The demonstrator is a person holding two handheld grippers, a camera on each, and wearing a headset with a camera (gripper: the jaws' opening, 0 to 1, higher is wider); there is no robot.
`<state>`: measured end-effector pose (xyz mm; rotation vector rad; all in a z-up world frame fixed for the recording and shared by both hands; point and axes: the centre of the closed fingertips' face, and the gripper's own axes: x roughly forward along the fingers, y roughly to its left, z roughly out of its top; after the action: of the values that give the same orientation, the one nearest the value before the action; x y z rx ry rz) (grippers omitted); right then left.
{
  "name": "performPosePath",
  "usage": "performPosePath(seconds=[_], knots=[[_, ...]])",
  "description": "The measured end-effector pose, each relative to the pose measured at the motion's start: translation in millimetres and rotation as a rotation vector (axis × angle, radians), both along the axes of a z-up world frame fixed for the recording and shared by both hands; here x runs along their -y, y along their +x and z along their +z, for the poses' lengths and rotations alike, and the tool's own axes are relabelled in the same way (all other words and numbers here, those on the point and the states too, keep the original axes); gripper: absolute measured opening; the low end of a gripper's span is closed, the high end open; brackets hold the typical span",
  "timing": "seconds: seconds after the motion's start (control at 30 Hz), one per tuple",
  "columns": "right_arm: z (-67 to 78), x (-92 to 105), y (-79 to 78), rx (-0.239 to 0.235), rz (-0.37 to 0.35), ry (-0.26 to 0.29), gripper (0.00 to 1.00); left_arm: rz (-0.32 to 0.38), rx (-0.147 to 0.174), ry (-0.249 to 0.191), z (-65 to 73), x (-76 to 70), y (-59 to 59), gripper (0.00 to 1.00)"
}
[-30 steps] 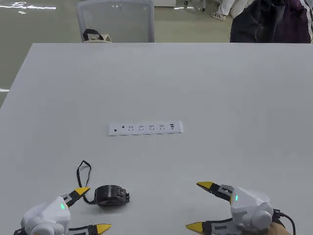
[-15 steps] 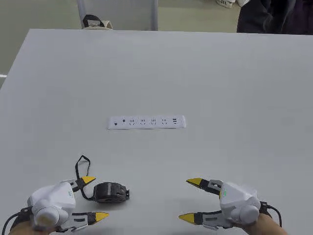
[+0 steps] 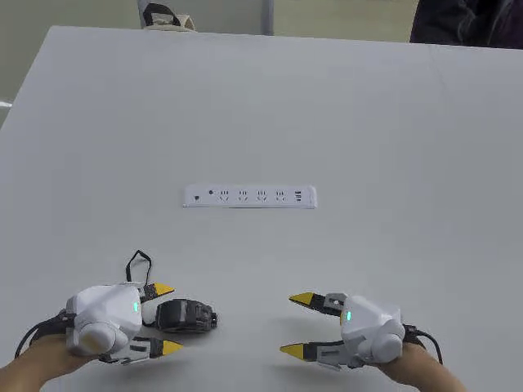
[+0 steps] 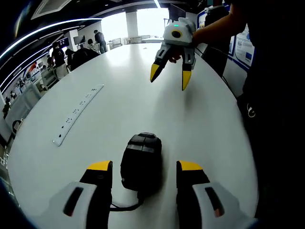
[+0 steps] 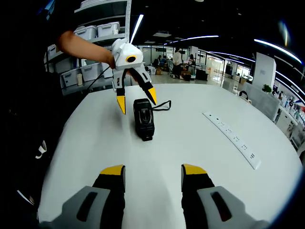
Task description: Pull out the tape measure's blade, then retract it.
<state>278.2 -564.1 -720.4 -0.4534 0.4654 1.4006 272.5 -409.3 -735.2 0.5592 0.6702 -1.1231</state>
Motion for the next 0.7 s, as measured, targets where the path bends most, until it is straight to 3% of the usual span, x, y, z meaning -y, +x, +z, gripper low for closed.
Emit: performPosePath(seconds=[0.43,0.7], knots=[[-14.9,-34.6,5.2,0.004,0.097,-0.023,0.41,-0.086,-0.010,0.039,-12.1,2.0,3.0,0.45],[-23.4,-53.9,5.8,-0.006,0.135,-0.032,0.37,-0.157,-0.006,0.048,-16.1,11.8,7.9,0.42]])
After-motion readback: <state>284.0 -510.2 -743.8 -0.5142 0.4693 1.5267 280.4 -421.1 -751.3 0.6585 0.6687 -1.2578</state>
